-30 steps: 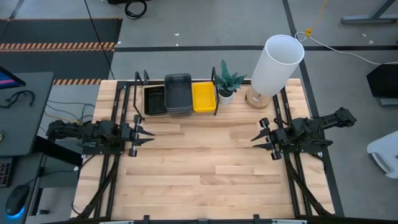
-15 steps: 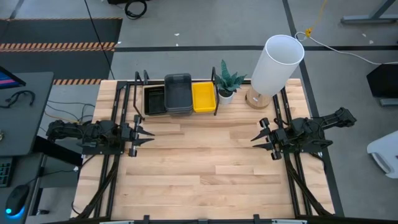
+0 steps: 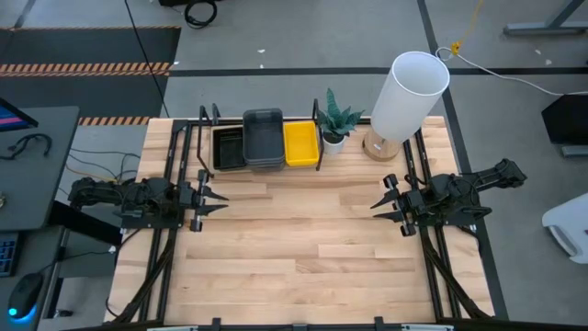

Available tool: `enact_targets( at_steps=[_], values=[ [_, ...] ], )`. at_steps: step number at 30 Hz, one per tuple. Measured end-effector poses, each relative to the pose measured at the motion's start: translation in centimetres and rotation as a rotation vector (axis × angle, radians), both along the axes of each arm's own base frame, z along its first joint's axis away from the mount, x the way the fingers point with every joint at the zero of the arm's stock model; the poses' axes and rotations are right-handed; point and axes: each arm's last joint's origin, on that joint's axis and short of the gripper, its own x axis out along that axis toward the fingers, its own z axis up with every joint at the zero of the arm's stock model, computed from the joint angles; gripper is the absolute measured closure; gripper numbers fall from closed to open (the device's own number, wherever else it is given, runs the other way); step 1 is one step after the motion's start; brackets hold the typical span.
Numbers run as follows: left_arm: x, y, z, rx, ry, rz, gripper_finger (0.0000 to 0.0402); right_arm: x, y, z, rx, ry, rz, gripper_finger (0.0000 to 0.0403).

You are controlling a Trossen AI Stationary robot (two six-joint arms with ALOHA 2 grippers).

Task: Stack baskets on shelf by color
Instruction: Return to Home Position

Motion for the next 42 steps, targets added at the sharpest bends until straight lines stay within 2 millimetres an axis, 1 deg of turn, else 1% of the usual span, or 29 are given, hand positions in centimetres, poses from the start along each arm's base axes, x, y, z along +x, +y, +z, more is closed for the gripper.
enact_targets(
  at_steps=[8, 18, 25, 35, 42],
  values=[
    [0.0, 0.0, 0.0, 0.0, 0.0, 0.0, 0.0321, 0.0, 0.0, 0.0, 0.0, 0.0, 0.0, 0.0288],
    [0.0, 0.0, 0.0, 0.0, 0.0, 0.0, 0.0313, 0.0, 0.0, 0.0, 0.0, 0.0, 0.0, 0.0288],
    [0.0, 0.0, 0.0, 0.0, 0.0, 0.0, 0.0321, 0.0, 0.0, 0.0, 0.0, 0.0, 0.0, 0.0288],
    [0.0, 0.0, 0.0, 0.0, 0.0, 0.0, 0.0312, 0.0, 0.0, 0.0, 0.0, 0.0, 0.0, 0.0288],
    [0.0, 0.0, 0.0, 0.0, 0.0, 0.0, 0.0321, 0.0, 0.0, 0.0, 0.0, 0.0, 0.0, 0.0288]
  ],
)
